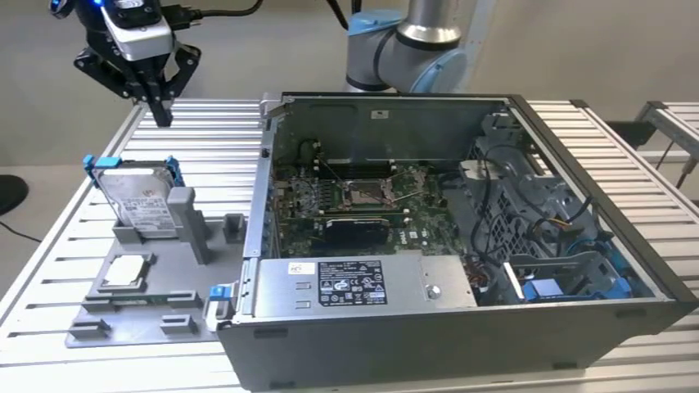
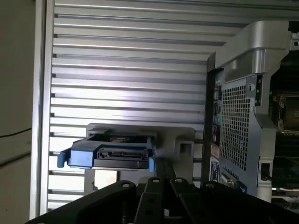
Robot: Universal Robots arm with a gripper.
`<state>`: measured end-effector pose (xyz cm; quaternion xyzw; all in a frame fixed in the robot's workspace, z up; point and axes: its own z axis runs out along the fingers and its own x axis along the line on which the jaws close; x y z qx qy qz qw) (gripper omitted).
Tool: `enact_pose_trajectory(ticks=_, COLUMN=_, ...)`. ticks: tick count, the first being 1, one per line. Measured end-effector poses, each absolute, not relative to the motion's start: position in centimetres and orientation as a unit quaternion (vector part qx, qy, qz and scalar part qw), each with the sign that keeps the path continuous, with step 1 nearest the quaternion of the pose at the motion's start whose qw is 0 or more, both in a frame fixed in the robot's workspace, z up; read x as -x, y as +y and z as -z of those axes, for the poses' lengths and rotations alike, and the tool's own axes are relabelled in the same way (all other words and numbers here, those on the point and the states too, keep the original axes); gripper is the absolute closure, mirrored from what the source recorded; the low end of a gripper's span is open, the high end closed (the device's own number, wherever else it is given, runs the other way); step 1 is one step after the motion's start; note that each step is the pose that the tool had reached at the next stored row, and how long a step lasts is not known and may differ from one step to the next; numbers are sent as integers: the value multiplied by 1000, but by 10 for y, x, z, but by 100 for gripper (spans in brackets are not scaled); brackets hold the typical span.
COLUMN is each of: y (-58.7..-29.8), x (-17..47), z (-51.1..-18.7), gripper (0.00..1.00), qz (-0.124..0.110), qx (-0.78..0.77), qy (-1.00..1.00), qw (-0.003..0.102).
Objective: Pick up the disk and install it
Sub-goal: 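Reach for the disk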
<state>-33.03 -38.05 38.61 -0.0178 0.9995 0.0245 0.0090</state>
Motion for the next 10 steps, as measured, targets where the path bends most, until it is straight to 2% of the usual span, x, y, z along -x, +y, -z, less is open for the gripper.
enact_pose_trajectory(ticks=10, y=-384, x=355, z=-385, gripper=100, qz=-25, qx=19, qy=999, qw=9)
